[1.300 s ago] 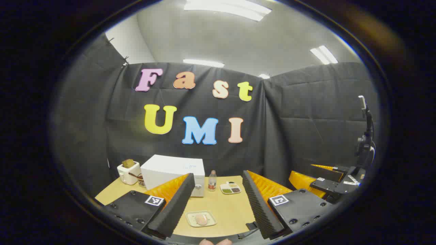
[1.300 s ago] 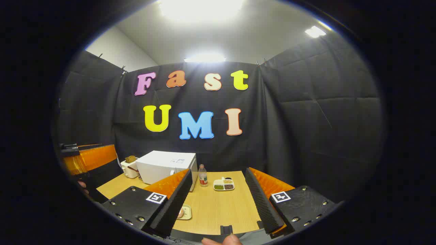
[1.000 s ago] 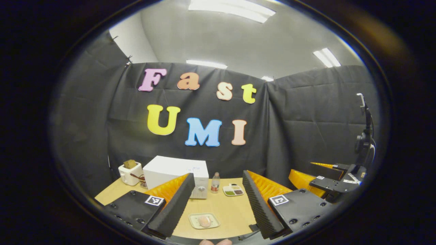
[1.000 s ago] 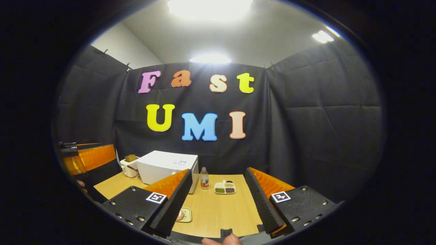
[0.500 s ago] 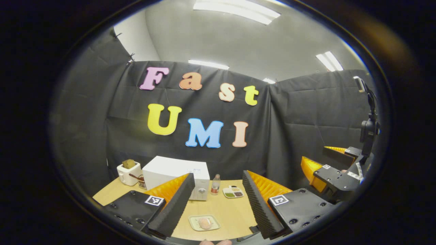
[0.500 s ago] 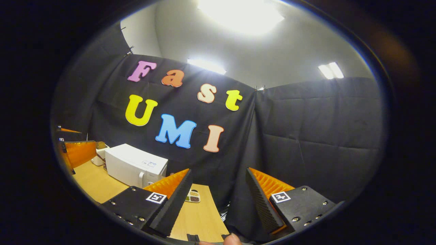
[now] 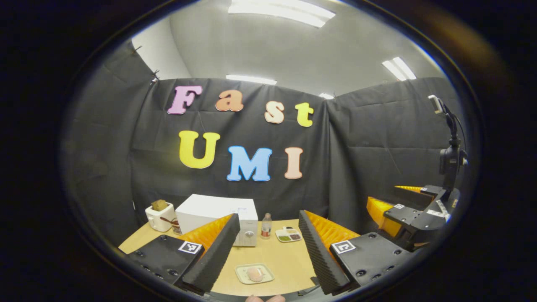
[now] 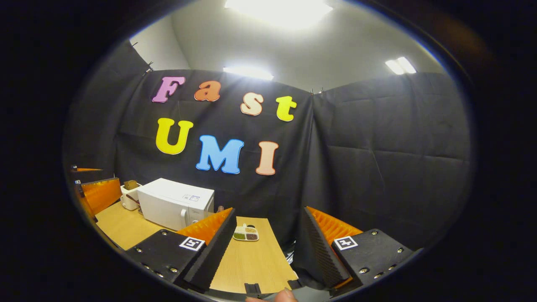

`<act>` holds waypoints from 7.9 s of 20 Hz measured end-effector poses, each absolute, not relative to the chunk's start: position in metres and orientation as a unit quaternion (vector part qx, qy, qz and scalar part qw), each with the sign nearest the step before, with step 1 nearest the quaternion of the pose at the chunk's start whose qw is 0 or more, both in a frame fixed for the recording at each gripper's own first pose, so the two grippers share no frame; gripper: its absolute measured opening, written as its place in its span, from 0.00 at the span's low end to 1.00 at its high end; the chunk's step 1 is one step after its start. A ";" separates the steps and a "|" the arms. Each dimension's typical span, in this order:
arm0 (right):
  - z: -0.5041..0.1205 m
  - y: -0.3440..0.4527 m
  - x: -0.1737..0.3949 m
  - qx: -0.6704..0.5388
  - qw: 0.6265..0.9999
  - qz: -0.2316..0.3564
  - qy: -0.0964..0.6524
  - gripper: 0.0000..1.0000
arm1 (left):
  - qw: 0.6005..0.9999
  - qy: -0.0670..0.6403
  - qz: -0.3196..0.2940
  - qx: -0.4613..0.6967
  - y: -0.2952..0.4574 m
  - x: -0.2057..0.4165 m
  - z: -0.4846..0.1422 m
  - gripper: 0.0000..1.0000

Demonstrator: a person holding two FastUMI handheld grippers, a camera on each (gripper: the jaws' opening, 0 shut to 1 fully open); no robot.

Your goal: Open the microwave oven with the left hand, put the food in, and close the microwave oven.

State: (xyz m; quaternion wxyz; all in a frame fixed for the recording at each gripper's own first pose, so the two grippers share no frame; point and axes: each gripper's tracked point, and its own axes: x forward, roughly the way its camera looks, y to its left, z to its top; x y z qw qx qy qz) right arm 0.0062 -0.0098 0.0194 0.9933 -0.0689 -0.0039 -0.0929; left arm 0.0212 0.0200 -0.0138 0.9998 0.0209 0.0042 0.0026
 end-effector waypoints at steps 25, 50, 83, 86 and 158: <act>-0.014 -0.005 0.133 -0.090 0.990 -0.103 0.033 0.96 | 0.994 0.104 0.036 0.018 0.152 0.292 -0.229 0.97; -0.053 -0.018 0.130 -0.090 0.971 -0.187 0.122 0.96 | 0.979 0.199 0.050 -0.008 0.199 0.473 -0.398 0.31; -0.106 0.070 0.038 -0.024 0.991 0.066 0.114 0.96 | 0.912 0.323 0.248 -0.048 0.420 0.058 -0.412 0.25; -0.122 0.083 0.040 -0.034 0.987 0.077 0.134 0.96 | 0.912 0.316 0.256 -0.046 0.441 0.029 -0.407 0.25; -0.348 0.448 0.419 0.205 0.914 0.142 0.319 0.67 | 0.845 0.223 0.469 -0.125 0.391 -0.194 -0.217 0.94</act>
